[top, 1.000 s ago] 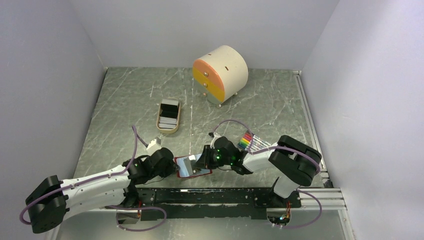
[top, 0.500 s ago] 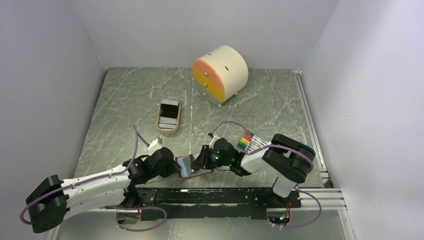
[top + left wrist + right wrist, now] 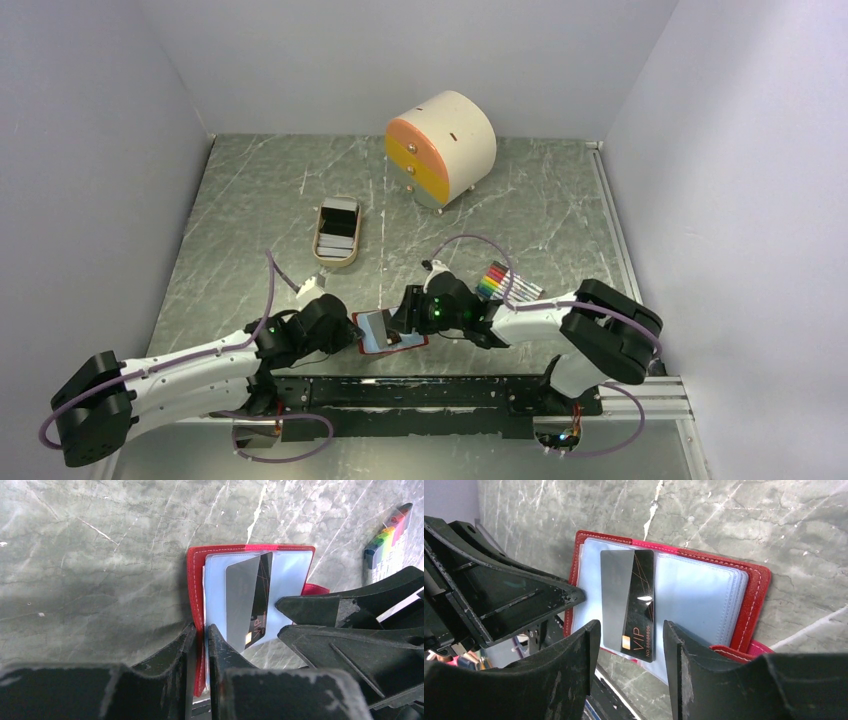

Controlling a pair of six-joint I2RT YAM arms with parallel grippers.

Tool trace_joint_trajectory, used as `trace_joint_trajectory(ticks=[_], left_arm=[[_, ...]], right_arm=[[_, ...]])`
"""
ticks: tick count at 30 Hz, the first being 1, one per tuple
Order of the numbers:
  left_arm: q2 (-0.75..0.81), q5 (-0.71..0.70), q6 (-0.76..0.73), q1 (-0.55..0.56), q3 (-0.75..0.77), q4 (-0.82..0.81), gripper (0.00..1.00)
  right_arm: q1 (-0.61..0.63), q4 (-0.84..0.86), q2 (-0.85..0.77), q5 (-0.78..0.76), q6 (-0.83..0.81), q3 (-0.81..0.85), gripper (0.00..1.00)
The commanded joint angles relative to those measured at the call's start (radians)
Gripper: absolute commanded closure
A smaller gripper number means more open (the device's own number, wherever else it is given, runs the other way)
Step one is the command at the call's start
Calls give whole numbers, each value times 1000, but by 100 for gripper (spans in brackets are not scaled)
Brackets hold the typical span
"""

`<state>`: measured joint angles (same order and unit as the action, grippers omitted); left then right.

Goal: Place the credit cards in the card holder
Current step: Insert the credit card into the card holder.

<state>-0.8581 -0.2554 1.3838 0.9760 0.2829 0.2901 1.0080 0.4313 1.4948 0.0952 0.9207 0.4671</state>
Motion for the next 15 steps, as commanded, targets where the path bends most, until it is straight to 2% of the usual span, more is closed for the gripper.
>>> trace_joint_trajectory(ticks=[1,11,15], left_arm=[[4,19,-14,-7,2,-25,81],[14,22,-14,-6,-9,-42,81],[20,30,-16,-7,-21,-72,77]], right_arm=[[3,-50,24,-25,-34,36,48],[30,15,88,28,2,55,49],[34,55,100,63,23,55,49]])
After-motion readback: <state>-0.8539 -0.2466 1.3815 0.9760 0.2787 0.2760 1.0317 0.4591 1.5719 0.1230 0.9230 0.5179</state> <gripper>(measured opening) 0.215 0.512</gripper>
